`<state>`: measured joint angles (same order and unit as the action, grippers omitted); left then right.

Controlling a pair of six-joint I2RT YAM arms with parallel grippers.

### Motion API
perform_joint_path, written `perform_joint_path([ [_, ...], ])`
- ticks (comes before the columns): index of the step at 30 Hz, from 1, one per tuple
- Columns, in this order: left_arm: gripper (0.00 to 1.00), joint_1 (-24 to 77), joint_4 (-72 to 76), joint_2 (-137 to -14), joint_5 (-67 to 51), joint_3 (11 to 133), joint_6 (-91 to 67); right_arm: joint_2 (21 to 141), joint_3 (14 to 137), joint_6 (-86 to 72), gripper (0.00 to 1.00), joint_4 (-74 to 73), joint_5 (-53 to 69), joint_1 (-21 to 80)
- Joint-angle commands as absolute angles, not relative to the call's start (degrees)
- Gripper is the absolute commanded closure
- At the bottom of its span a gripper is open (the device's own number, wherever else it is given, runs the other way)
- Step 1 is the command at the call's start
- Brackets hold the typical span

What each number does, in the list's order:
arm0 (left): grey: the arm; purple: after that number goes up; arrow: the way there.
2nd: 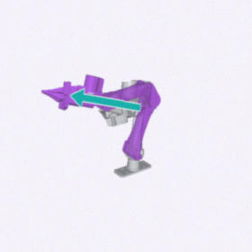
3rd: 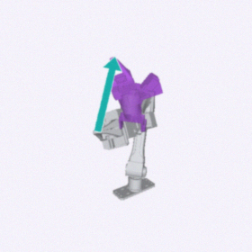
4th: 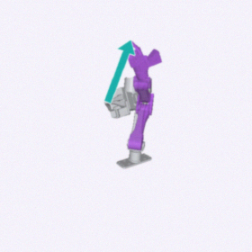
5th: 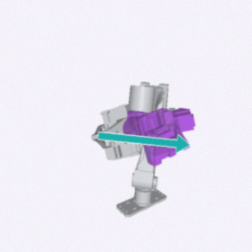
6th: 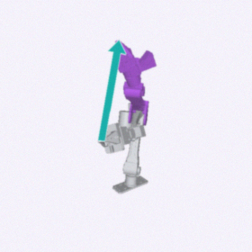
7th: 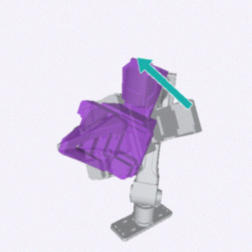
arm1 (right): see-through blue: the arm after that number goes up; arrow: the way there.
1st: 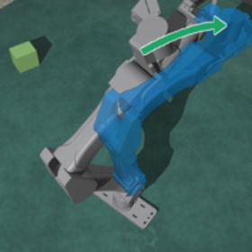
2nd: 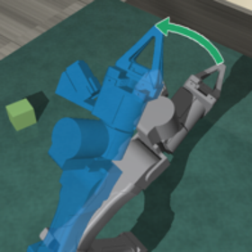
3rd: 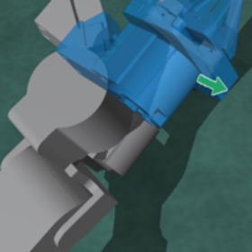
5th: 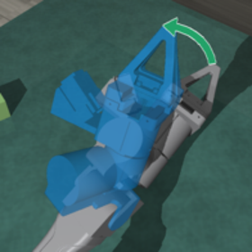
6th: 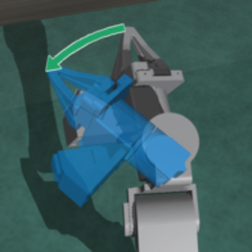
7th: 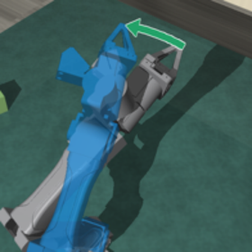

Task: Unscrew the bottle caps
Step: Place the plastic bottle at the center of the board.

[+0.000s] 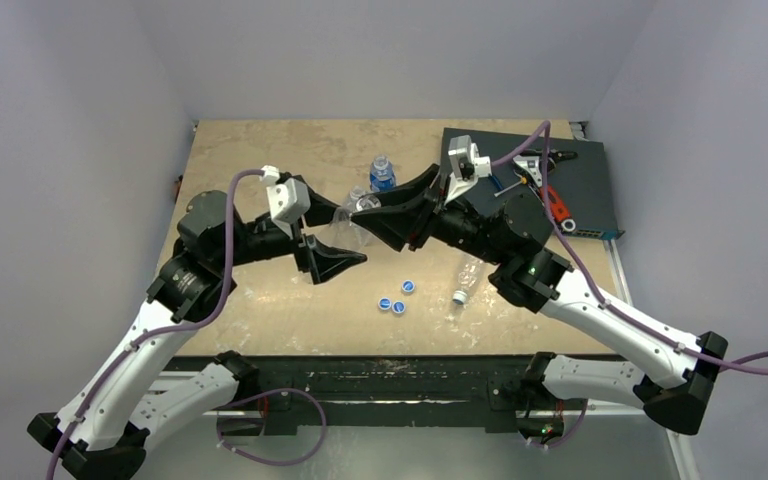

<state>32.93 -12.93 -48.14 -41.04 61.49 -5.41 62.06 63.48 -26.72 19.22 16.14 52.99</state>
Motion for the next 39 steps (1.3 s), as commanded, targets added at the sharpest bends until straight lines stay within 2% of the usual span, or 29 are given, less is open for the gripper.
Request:
perform_joint_path([
  [1, 0.99, 32.9, -9.7, -48.4, -42.1, 61.8, -6.5, 63.8, 66.2, -26.6, 0.71, 20.0, 14.1, 54.5],
  [3, 0.9, 32.9, -10.0, -48.6, -42.0, 62.0, -6.6, 64.6, 66.9, -25.9, 0.87, 18.4, 12.6, 55.2],
  [4, 0.75, 32.9, -10.4, -48.5, -41.5, 62.2, -6.7, 65.0, 67.2, -25.6, 0.92, 17.4, 11.9, 55.3],
  [5, 0.37, 32.9, -10.9, -48.5, -40.0, 62.3, -7.2, 65.2, 67.6, -25.1, 0.95, 16.2, 11.0, 55.4],
  [6, 0.25, 32.9, -11.3, -48.3, -38.2, 62.4, -7.9, 65.2, 67.9, -24.4, 0.96, 14.8, 9.8, 55.4],
  [7, 0.18, 32.8, -12.2, -48.3, -36.1, 62.8, -8.1, 65.0, 68.1, -23.5, 0.96, 13.6, 7.7, 55.4],
  [9, 0.11, 32.7, -14.2, -48.0, -33.5, 63.9, -7.2, 63.9, 67.9, -22.1, 0.97, 10.3, 4.0, 55.4],
  [14, 0.04, 32.3, -20.7, -47.3, -24.1, 67.0, -5.8, 60.8, 65.9, -15.0, 0.97, 1.6, -5.3, 55.4],
  [18, 0.01, 32.1, -27.2, -48.8, -21.3, 70.0, -4.0, 61.1, 62.8, -11.2, 0.98, -2.7, -14.5, 55.3],
  [25, 0.0, 32.2, -34.8, -53.7, -16.9, 76.0, -3.4, 65.5, 54.4, -8.0, 1.0, 7.4, -25.0, 52.7],
  [32, 0.0, 32.2, -34.6, -53.3, -16.8, 75.9, -3.1, 71.4, 51.9, -9.9, 1.0, 18.2, -24.1, 46.3],
  [39, 0.0, 32.2, -34.0, -53.0, -16.9, 75.5, -3.6, 76.6, 49.7, -8.9, 1.0, 27.3, -27.2, 46.1],
])
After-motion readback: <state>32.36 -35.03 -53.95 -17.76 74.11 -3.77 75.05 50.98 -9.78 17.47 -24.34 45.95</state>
